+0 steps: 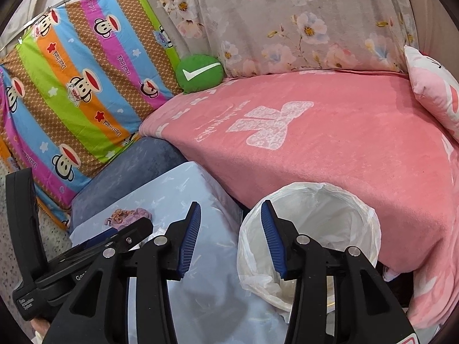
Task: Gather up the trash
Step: 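Move both tools back over the remaining gloves and cloths, then grasp the white glove with the left tool while the right grasps the pink cloth, then carry glove and pink cloth over the wastebasket and open both tools to drop them, then move both open tools back over the remaining items on the table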
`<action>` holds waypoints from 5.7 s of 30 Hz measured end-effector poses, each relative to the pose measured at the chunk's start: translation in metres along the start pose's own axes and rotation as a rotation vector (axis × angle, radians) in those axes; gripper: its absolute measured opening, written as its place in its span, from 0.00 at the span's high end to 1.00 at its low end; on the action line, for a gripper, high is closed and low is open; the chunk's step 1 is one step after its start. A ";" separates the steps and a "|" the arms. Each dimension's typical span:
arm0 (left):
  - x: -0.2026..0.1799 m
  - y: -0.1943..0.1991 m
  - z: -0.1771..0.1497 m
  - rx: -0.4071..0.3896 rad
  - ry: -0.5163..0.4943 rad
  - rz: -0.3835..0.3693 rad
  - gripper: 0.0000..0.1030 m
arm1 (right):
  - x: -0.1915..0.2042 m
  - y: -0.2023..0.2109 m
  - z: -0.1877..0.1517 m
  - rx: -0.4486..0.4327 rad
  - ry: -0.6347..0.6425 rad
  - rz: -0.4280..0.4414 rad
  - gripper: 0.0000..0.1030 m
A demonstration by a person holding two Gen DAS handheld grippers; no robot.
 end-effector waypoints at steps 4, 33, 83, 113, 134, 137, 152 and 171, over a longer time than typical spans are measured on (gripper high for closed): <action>0.023 -0.005 -0.004 0.016 0.045 0.026 0.18 | 0.014 -0.011 -0.009 0.026 0.020 0.014 0.54; 0.194 -0.062 -0.060 0.194 0.309 0.198 0.18 | 0.094 -0.137 -0.102 0.284 0.096 0.068 0.54; 0.140 -0.032 -0.035 0.138 0.242 0.068 0.88 | 0.107 -0.111 -0.063 0.187 0.073 0.133 0.98; -0.080 -0.006 -0.012 0.070 -0.149 -0.156 0.88 | -0.037 0.029 0.022 -0.082 -0.067 -0.001 0.98; -0.106 -0.010 -0.019 0.069 -0.201 -0.134 0.59 | -0.074 0.030 0.018 -0.086 -0.120 -0.036 0.82; -0.102 -0.011 -0.017 0.066 -0.192 -0.122 0.59 | -0.070 0.027 0.017 -0.078 -0.112 -0.032 0.82; -0.071 -0.015 -0.021 0.086 -0.137 -0.090 0.59 | -0.053 0.017 0.007 -0.039 -0.083 -0.027 0.76; -0.005 -0.025 -0.024 0.089 -0.019 0.000 0.43 | -0.012 -0.018 -0.027 0.059 -0.036 0.006 0.64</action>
Point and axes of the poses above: each gripper's, at about its wrist camera, not at the fingertips, and y roughly against the way its jaws point, x to its left, z to its top, the point moved 10 cm from there along -y, roughly the way its jaws point, and after that the axes turned 9 degrees about z, right-handed, at the moved point
